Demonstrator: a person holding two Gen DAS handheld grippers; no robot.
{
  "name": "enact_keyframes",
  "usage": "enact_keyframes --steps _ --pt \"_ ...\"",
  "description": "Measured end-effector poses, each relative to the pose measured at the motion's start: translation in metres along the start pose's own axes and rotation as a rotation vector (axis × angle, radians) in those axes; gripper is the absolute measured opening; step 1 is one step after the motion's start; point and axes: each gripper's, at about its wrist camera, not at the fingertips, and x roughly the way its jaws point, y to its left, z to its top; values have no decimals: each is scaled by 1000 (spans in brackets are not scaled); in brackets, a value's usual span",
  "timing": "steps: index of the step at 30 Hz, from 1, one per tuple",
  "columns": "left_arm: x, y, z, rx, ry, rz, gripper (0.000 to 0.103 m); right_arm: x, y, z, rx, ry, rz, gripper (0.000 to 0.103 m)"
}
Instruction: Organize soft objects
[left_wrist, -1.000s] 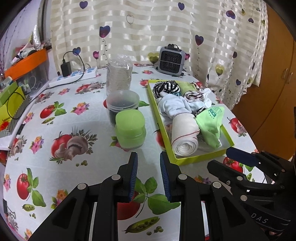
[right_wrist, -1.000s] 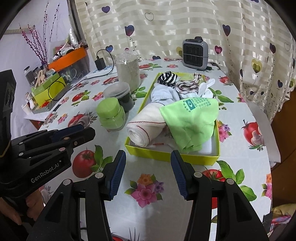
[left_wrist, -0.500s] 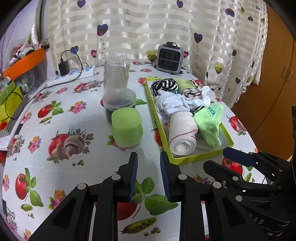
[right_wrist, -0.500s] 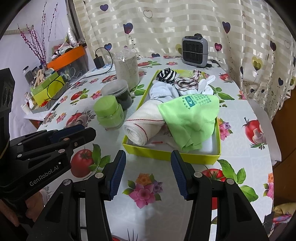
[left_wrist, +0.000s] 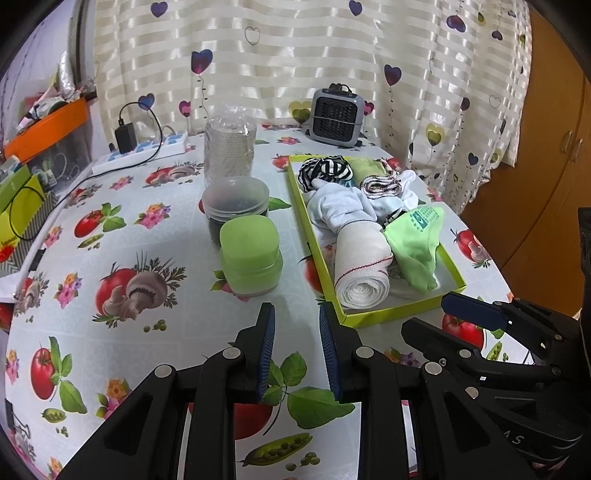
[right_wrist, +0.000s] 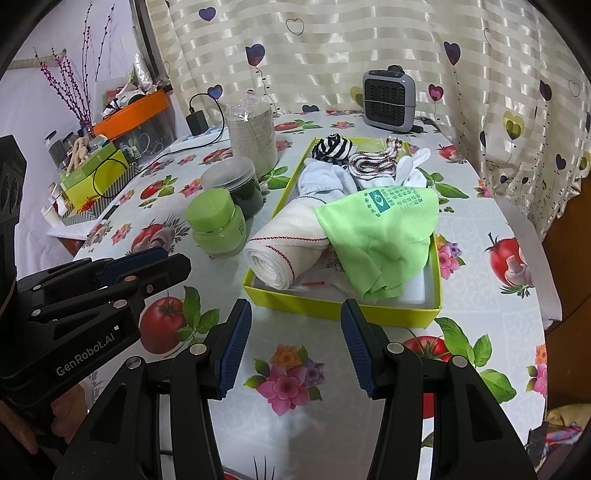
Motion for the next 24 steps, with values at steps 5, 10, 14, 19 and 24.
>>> enact_keyframes --steps 5,10,14,19,24 --pt "0 0 0 1 0 0 24 0 0 0 0 -1 0 51" --pt "-1 -1 1 3 -3 0 24 0 0 0 0 -2 -1 51" --pt "-2 -1 2 6 -4 0 24 0 0 0 -1 -1 0 51" --pt "-2 -2 2 6 -1 -2 24 -1 0 1 1 0 -1 51" --pt "-3 -6 6 19 4 -2 24 0 -1 1 2 0 0 51"
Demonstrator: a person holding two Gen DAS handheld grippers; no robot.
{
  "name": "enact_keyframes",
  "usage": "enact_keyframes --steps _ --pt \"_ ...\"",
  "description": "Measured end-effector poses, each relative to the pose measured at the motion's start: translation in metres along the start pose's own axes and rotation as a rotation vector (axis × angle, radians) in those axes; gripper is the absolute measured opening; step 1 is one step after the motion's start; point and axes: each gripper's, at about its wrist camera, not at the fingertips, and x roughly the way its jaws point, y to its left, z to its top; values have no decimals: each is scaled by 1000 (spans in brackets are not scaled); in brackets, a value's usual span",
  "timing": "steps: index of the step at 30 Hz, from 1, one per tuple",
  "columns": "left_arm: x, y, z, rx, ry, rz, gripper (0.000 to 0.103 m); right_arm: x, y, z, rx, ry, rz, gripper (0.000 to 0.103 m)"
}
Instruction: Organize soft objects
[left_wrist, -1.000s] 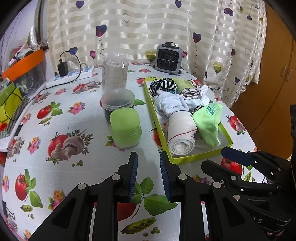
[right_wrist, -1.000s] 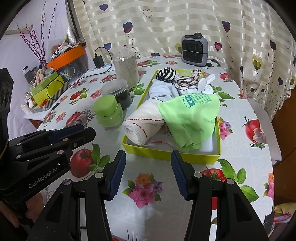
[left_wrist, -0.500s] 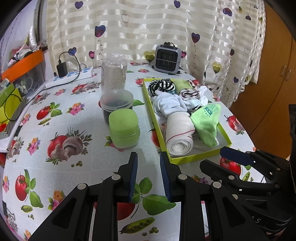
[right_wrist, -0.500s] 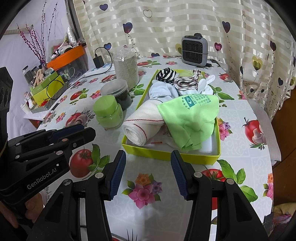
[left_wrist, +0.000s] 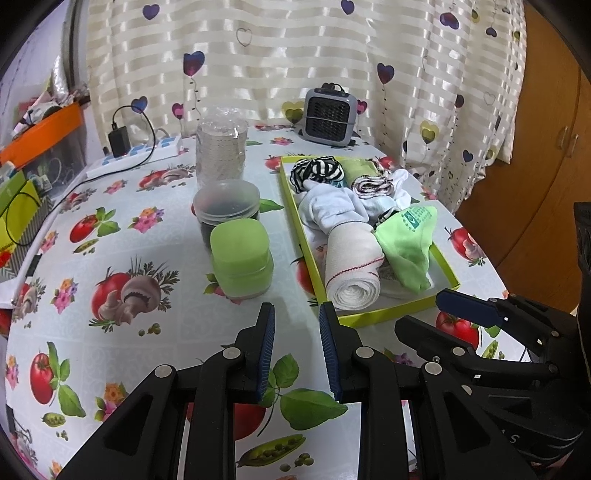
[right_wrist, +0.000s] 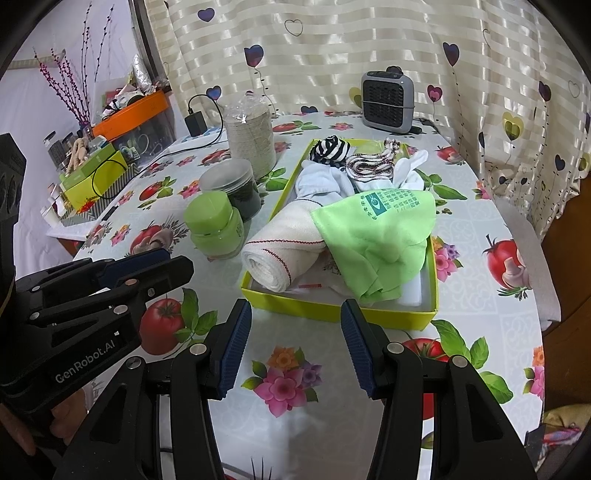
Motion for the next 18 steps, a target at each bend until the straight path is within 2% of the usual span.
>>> enact_keyframes --steps 18 --pt "2 -2 -2 7 1 4 24 0 -1 0 2 1 -1 51"
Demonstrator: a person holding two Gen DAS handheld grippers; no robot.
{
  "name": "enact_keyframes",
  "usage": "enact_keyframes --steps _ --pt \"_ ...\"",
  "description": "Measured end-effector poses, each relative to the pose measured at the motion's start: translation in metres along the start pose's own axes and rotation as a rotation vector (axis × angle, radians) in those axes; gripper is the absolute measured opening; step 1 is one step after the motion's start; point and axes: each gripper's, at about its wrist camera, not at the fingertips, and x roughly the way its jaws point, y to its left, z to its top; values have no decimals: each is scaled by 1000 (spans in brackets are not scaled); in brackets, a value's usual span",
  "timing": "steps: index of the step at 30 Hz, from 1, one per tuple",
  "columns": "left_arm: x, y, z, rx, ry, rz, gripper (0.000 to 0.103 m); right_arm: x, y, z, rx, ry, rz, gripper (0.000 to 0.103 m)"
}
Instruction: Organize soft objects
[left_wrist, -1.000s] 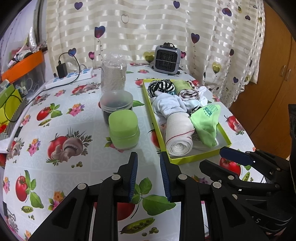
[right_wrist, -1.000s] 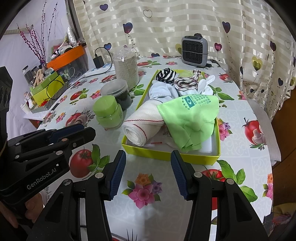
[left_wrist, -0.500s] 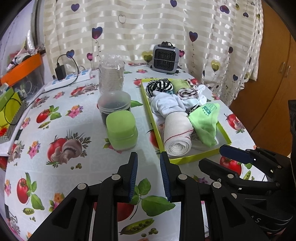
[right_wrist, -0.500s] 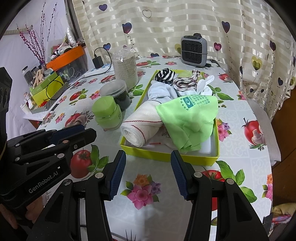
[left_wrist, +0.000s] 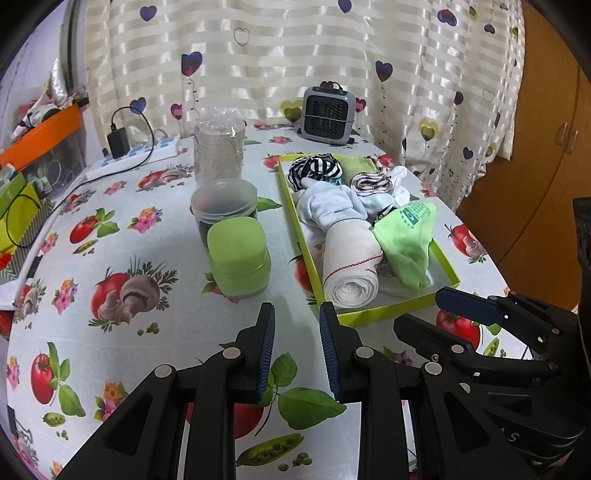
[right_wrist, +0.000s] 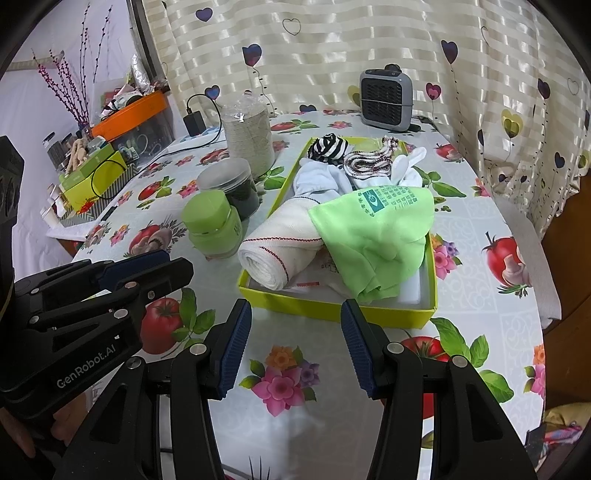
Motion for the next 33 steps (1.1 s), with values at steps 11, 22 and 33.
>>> enact_keyframes --steps 11,22,33 --pt "1 0 0 2 1 2 24 0 -1 0 -2 0 1 51" --pt "1 -1 -1 1 1 1 24 0 0 0 -2 1 0 51" --pt "1 -1 -1 1 3 1 24 0 0 0 -1 2 0 51"
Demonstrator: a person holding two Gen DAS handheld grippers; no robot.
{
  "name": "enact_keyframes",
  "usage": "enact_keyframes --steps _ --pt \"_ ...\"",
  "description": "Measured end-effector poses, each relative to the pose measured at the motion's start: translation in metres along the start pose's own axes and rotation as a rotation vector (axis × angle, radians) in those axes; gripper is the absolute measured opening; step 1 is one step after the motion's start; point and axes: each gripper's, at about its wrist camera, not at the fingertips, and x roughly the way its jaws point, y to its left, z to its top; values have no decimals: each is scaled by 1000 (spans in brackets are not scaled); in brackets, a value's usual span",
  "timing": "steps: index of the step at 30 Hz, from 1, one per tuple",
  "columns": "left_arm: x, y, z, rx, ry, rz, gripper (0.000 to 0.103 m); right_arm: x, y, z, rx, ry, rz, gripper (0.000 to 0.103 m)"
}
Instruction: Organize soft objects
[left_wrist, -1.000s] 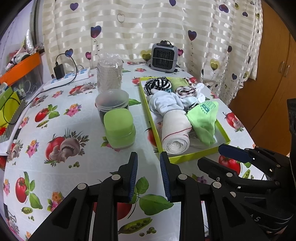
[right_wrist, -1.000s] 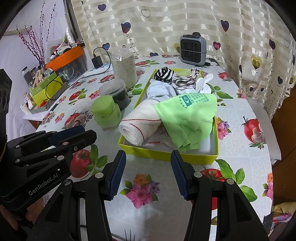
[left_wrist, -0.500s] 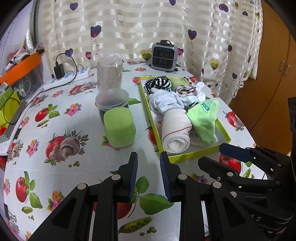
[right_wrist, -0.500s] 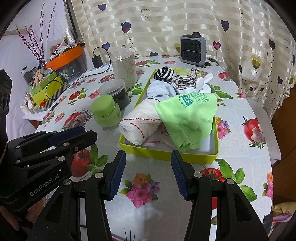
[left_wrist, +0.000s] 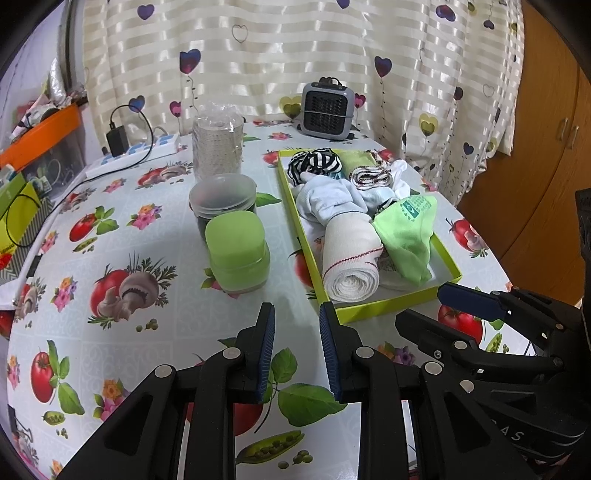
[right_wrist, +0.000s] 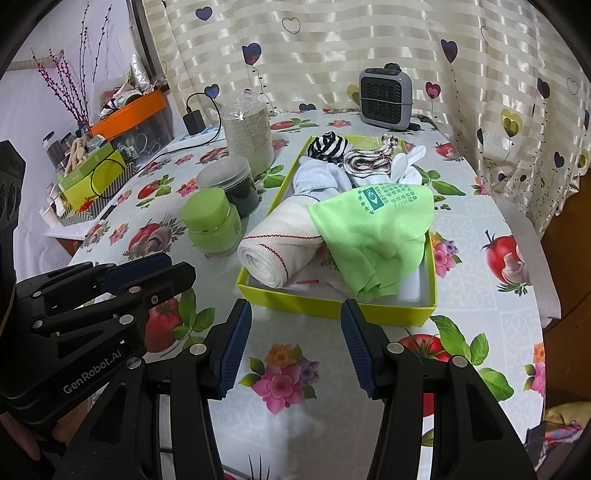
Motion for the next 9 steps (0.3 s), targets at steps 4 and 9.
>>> enact_keyframes --steps 4,9 --pt "0 0 0 1 -3 0 24 0 -1 0 0 0 -1 51" --pt "2 0 -2 3 -7 3 24 0 -1 0 0 1 0 51"
